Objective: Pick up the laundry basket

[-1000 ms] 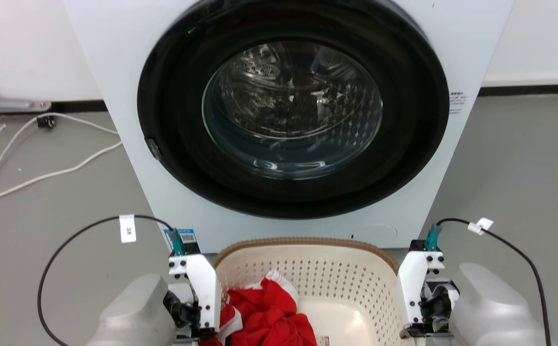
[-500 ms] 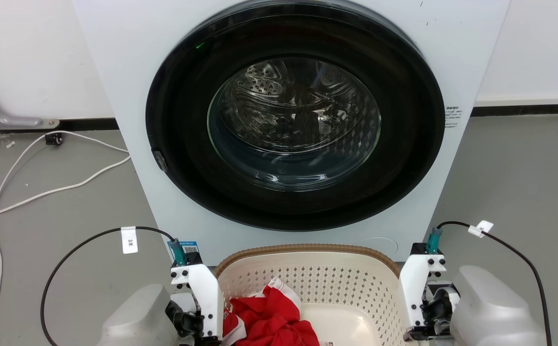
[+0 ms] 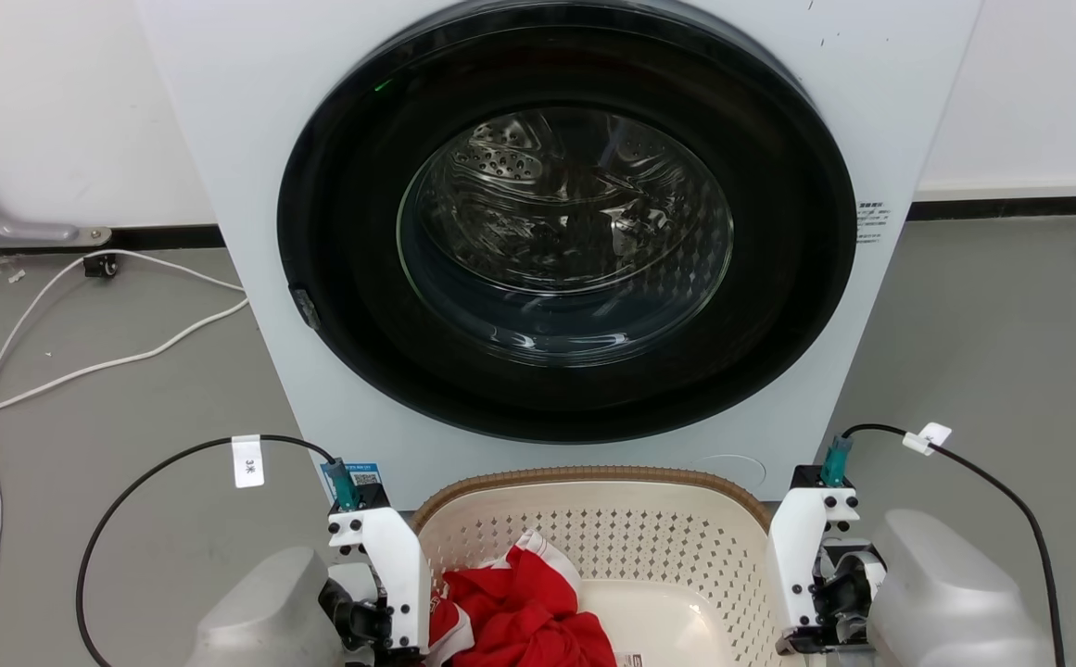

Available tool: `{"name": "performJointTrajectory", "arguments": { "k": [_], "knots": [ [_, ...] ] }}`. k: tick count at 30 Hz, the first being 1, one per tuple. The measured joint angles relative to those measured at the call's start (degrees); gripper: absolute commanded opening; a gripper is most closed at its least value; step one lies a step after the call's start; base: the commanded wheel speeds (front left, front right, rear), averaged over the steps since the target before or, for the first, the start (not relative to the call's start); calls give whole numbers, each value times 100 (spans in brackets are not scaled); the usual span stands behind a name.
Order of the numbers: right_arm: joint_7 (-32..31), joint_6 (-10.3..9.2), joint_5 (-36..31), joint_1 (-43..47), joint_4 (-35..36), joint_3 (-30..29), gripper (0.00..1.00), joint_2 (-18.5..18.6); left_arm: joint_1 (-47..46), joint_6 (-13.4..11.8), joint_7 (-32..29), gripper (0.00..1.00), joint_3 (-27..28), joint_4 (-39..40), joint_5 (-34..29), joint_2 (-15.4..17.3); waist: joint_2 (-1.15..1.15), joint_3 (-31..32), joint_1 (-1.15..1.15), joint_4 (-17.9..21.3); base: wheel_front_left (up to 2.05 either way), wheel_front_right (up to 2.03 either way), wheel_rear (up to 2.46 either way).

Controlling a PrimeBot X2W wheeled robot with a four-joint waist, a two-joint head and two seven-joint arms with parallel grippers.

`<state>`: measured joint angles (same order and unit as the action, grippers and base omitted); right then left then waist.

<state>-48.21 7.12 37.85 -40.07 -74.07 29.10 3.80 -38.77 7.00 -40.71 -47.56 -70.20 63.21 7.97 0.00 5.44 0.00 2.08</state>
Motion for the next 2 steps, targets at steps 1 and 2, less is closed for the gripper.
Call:
{"name": "performJointTrajectory", "arguments": {
  "k": [1,2],
  "knots": [
    [1,0,1,-3,0,8,0,0,-1,0,-1,0,-9,-2,4,1,0,0,0,-1,0,0,0],
    [1,0,2,-7,0,16,0,0,-1,0,-1,0,-13,-3,9,1,0,-3,0,-2,0,0,0]
  ]
}}
